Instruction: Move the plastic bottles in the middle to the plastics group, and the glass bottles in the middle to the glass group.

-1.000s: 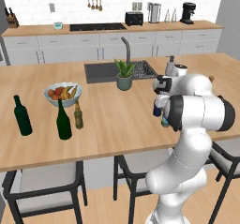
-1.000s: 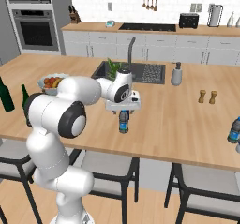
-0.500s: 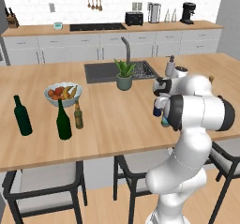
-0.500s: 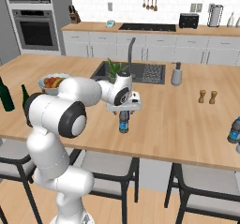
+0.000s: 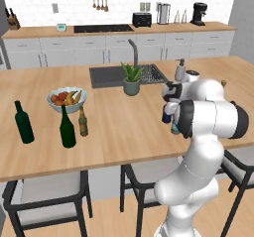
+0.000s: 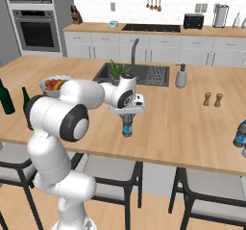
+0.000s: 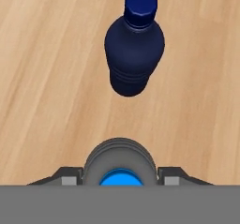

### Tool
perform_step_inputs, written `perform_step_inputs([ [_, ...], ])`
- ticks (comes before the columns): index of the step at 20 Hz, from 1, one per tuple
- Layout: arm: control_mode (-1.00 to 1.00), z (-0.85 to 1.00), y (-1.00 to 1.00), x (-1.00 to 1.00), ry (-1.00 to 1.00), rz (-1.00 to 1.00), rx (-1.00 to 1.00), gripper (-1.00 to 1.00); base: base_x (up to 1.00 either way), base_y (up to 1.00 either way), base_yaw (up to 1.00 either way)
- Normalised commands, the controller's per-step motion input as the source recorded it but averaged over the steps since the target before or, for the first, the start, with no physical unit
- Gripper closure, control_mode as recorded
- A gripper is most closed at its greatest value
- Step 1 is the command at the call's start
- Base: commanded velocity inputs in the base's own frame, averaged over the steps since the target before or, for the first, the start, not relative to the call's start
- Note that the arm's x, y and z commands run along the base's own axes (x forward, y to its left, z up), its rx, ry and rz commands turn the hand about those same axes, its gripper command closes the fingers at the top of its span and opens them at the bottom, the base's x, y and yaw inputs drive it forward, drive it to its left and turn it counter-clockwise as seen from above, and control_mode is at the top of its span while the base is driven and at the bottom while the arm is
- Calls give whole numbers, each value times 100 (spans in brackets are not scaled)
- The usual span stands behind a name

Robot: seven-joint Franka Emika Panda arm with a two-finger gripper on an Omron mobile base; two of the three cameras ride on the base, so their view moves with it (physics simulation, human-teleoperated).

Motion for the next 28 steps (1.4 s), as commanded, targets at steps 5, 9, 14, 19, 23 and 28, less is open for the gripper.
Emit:
perform_step_inputs([
  [5,-100,19,-56,-10,4,-15,0,100,0,0,0],
  [9,-100,34,-81,-3,2,-22,0,100,0,0,0],
  [14,-100,24,-92,0,0,-22,0,100,0,0,0],
  [19,-100,4,-84,-3,0,-16,0,100,0,0,0],
  [23,-100,0,-58,-19,-1,-4,-3,100,0,0,0],
  [28,-100,0,-58,0,-1,-4,0,100,0,0,0],
])
